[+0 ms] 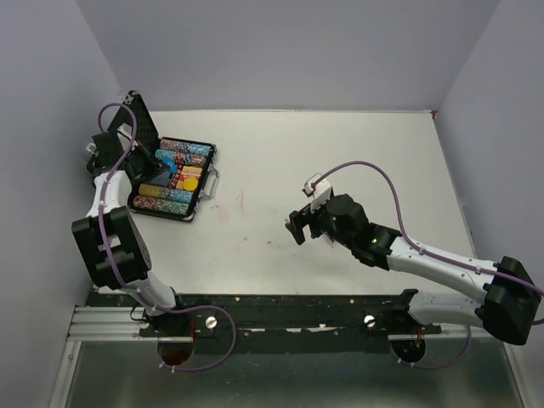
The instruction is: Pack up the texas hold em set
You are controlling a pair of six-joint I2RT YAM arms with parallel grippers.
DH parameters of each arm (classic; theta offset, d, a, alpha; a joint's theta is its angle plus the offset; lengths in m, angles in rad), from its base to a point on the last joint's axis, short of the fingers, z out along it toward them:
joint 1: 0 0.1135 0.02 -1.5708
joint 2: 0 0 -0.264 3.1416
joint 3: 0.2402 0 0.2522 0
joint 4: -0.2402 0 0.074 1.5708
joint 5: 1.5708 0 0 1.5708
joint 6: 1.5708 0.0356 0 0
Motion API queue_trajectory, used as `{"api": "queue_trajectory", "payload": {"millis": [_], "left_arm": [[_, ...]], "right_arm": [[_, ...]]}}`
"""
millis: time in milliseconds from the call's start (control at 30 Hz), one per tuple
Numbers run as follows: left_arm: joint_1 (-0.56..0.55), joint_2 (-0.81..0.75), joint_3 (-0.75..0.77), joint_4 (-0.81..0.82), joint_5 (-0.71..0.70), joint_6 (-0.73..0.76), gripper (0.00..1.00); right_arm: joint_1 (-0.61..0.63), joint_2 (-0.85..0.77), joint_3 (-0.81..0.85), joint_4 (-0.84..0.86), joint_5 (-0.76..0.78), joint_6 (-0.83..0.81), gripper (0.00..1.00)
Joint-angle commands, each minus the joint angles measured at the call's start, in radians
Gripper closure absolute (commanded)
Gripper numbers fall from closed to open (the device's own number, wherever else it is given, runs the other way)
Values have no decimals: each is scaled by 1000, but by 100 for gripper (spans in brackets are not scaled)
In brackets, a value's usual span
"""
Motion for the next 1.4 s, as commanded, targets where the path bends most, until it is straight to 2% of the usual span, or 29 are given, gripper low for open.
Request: {"api": "queue_trajectory", "payload": {"millis": [0, 367, 867, 1000, 1100, 1167, 1233, 1267, 1300, 1367], "left_arm": [[1, 71, 42, 85, -65, -35, 100], [-19, 163, 95, 116, -156, -15, 95], [-157, 81, 85, 136, -237, 115, 93], [-182, 94, 133, 72, -320, 185, 93], [-183, 135, 214, -43, -410, 250, 91], [-186, 188, 285, -143, -496, 299, 91], [-191, 215, 308, -177, -588, 352, 91], [-194, 226, 312, -185, -617, 369, 91], [-196, 237, 323, -194, -653, 392, 90], [-205, 254, 337, -212, -702, 426, 90]], "right_arm": [[7, -10, -19, 22, 15, 2, 0], [7, 24, -11, 23, 21, -3, 0], [5, 24, -16, 26, 21, -1, 0], [8, 17, -18, 25, 21, 0, 0], [8, 10, -19, 25, 21, -1, 0], [7, 5, -21, 25, 26, -1, 0], [7, 1, -22, 25, 26, -1, 0], [-221, -5, -22, 25, 26, -1, 0], [4, -6, -24, 25, 26, -1, 0], [7, -10, -27, 28, 18, -1, 0]]}}
